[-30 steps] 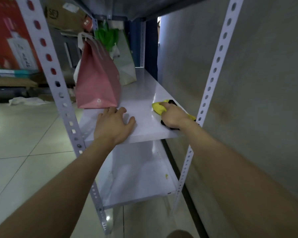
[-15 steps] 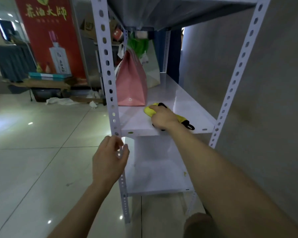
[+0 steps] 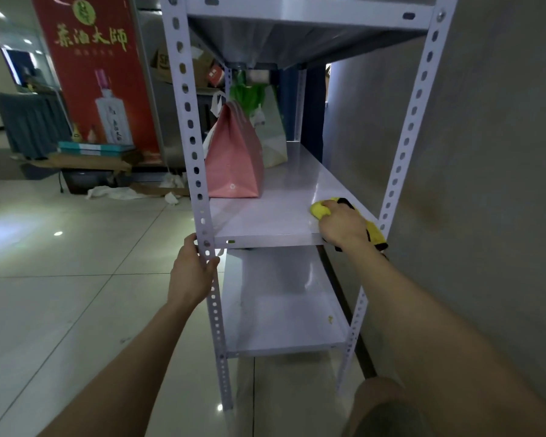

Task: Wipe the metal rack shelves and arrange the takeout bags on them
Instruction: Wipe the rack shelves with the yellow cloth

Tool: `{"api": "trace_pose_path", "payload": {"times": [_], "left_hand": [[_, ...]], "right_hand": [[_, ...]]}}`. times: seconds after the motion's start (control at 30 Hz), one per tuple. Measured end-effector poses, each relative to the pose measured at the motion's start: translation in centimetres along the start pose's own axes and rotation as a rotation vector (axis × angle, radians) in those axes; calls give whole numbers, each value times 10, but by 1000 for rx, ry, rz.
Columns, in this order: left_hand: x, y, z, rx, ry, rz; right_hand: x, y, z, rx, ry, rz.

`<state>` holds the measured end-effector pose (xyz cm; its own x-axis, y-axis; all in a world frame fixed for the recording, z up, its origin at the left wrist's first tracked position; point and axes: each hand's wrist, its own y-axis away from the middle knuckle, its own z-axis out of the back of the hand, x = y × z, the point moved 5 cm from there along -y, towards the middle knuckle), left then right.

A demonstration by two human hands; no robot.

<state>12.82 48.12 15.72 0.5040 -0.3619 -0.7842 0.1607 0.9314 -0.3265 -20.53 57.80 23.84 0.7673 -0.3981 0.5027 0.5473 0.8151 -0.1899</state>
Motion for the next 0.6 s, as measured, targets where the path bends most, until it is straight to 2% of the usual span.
{"api": "trace_pose_path", "payload": {"times": [0.2, 0.33, 0.4, 0.47, 0.6], "left_hand": [[3, -8, -2, 38, -89, 3], [4, -11, -3, -2, -195, -5], [5, -12, -5, -25, -227, -5], [7, -13, -7, -41, -243, -14], [10, -14, -8, -62, -262, -27]], "right_hand": [[112, -8, -54, 123, 55, 184], [175, 21, -88, 171, 70, 425], [173, 33, -87, 187, 67, 489], [153, 40, -75, 215, -19, 474], [74, 34, -33, 122, -151, 290]]}}
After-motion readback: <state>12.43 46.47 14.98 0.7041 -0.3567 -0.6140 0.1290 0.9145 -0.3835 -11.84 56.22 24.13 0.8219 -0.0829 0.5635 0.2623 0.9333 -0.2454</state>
